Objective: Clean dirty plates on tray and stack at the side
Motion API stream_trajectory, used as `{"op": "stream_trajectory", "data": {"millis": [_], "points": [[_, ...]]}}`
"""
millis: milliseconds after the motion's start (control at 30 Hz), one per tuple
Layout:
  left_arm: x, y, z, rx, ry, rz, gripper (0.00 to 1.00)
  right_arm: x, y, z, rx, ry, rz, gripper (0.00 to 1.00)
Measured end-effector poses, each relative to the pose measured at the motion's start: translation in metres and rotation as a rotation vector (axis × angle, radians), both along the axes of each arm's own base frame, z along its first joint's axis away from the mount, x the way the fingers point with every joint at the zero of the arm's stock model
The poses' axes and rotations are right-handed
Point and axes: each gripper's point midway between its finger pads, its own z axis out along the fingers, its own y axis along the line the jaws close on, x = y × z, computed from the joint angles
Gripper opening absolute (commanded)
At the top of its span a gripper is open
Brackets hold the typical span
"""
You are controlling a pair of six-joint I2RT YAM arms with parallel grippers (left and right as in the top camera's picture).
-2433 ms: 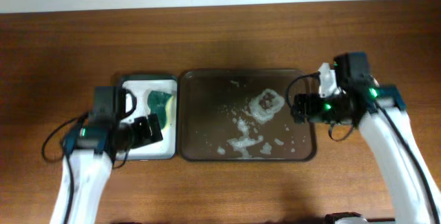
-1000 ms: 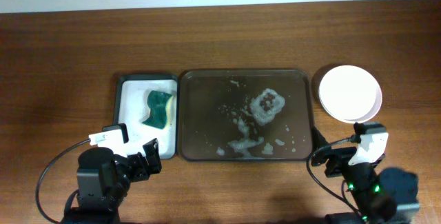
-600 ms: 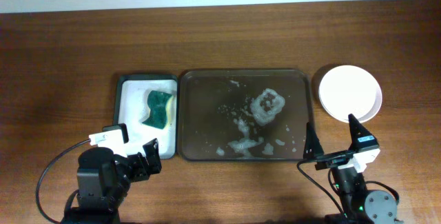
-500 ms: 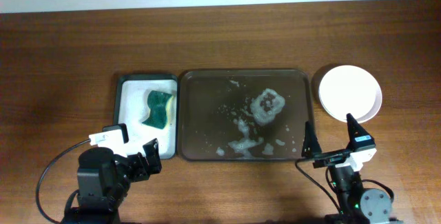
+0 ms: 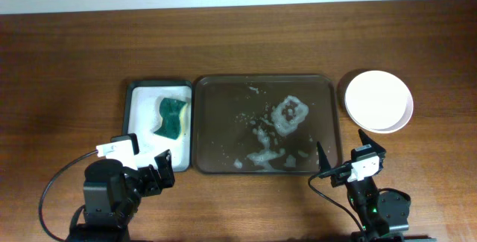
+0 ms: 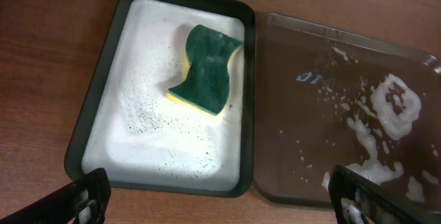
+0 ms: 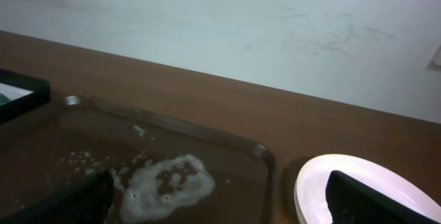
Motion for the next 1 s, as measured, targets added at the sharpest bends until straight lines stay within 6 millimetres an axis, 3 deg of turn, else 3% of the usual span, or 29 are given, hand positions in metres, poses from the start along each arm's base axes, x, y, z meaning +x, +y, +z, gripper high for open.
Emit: {"op": "stream_trajectory", "data": {"millis": [467, 1000], "points": [[0.000, 0.000, 0.000, 0.000, 0.000, 0.000, 0.99, 0.004, -0.026, -0.005, 0.041, 0.028, -0.155, 0.99], [0.000, 0.000, 0.000, 0.000, 0.000, 0.000, 1.00, 0.004, -0.029, -0.005, 0.044, 0.028, -0.174, 0.99]]}}
